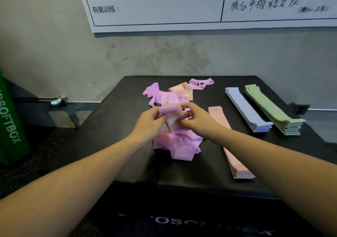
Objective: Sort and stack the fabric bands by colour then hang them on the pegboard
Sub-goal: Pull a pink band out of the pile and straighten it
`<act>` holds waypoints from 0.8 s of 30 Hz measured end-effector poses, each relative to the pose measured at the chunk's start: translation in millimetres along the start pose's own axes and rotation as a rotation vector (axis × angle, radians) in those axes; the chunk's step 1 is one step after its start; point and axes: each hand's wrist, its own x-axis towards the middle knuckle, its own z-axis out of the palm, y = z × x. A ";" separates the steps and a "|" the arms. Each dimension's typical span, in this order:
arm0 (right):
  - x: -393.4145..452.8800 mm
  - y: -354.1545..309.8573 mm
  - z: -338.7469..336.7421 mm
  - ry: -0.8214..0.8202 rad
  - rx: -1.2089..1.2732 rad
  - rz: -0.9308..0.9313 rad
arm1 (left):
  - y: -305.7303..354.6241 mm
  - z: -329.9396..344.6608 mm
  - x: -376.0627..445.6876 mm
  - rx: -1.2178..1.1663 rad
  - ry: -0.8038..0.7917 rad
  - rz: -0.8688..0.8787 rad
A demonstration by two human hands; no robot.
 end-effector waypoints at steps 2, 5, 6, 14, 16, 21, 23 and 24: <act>-3.3 -2.5 0.1 0.004 0.048 0.009 | 3.3 -9.3 -3.8 -0.012 0.011 -0.036; -6.0 -5.6 -0.2 0.032 0.072 0.017 | 5.9 -23.1 -9.6 -0.013 -0.029 -0.102; -5.5 -5.2 -0.6 0.067 0.067 0.016 | 7.1 -26.9 -11.9 -0.012 -0.044 -0.112; 5.7 -7.5 11.7 0.135 0.051 0.051 | 3.1 -41.8 -16.6 0.018 -0.099 -0.174; 11.9 -7.6 16.3 0.145 0.033 0.088 | 0.4 -42.8 -18.2 0.056 -0.130 -0.182; 18.7 3.7 18.6 0.053 -0.183 0.180 | -8.1 -51.2 -16.1 -0.007 0.058 -0.215; 20.0 9.3 17.9 0.024 -0.247 0.178 | -9.1 -54.3 -14.5 -0.028 0.088 -0.241; 21.4 11.6 18.0 0.036 -0.254 0.167 | -9.1 -55.1 -13.3 -0.046 0.107 -0.241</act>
